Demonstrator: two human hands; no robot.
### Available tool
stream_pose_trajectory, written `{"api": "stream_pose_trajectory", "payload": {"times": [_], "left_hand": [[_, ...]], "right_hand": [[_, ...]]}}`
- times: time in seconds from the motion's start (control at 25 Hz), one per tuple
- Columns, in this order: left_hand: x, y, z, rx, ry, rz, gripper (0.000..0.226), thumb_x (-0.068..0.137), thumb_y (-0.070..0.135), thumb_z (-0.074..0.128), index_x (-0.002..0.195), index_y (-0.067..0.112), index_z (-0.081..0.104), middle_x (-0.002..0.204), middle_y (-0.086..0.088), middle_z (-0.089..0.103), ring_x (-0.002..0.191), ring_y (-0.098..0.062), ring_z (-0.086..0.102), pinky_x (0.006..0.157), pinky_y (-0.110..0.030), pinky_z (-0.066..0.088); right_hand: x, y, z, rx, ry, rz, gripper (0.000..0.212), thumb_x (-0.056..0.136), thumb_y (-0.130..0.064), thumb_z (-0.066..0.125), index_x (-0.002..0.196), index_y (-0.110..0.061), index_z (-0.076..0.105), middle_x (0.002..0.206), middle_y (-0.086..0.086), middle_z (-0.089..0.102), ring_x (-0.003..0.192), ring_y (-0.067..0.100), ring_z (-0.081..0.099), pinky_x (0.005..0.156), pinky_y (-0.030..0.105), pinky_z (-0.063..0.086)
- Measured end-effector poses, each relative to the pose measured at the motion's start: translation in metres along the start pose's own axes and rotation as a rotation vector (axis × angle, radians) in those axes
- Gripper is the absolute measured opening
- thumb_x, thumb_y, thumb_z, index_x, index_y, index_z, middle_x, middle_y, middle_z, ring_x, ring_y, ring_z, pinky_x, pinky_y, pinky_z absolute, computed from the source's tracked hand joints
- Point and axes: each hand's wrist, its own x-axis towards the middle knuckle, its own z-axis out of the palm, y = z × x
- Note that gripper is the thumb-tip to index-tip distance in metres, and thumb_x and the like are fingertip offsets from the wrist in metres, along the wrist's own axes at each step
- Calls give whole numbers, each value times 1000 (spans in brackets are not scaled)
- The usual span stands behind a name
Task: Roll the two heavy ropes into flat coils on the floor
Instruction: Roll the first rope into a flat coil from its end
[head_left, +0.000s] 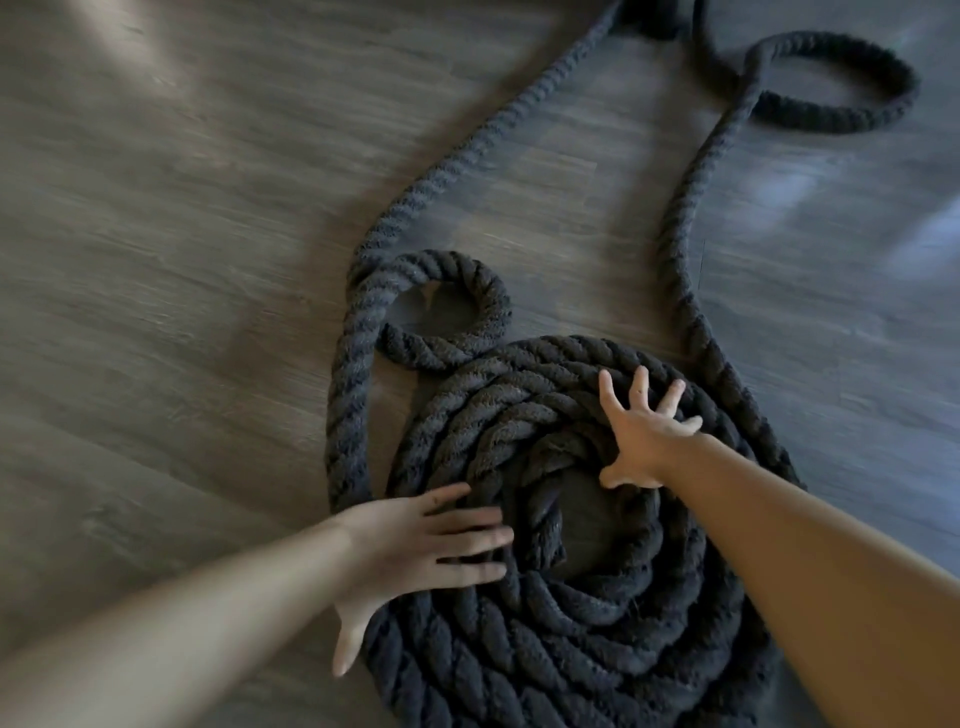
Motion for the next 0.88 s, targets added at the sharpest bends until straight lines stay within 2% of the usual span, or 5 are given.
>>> {"api": "stream_pose_trajectory", "payload": {"times": [0.44, 0.52, 0.64, 0.8, 0.88], "left_hand": [[17, 35, 12, -259, -65, -211, 132, 71, 79, 63, 152, 26, -27, 152, 5, -46, 135, -22, -47, 99, -62, -33], [33, 66, 19, -297, 50, -307, 100, 90, 63, 51, 156, 27, -15, 150, 6, -47, 140, -24, -39, 104, -75, -15], [50, 104, 29, -604, 1, -562, 52, 103, 43, 24, 151, 27, 34, 166, -4, 2, 144, -28, 34, 87, -71, 46], [65, 108, 23, -889, 374, -533, 47, 100, 41, 32, 142, 31, 49, 152, 2, 42, 129, -8, 51, 90, -46, 56], [39, 66, -8, -939, 715, -796, 45, 100, 35, 46, 140, 16, 51, 150, -10, 46, 118, 0, 58, 89, -27, 55]], "right_hand": [[-67, -75, 51, 684, 240, 188, 92, 89, -48, 57, 156, -19, 1, 163, 11, -10, 148, 35, -6, 114, 55, 25], [-76, -98, 62, 795, 84, 262, 108, 85, -60, 59, 155, -18, -12, 160, 14, -20, 147, 39, -8, 114, 57, 22], [-70, -100, 69, 760, -54, 358, 126, 72, -82, 56, 154, -15, -12, 162, 15, -11, 147, 41, -2, 113, 56, 21], [-67, -95, 86, 556, 48, 242, 131, 67, -88, 51, 155, -9, -6, 164, 6, -8, 149, 33, -6, 113, 56, 19], [-68, -95, 89, 503, 104, 220, 128, 70, -84, 51, 155, -6, -5, 163, 7, -9, 149, 29, -9, 116, 56, 13]]}}
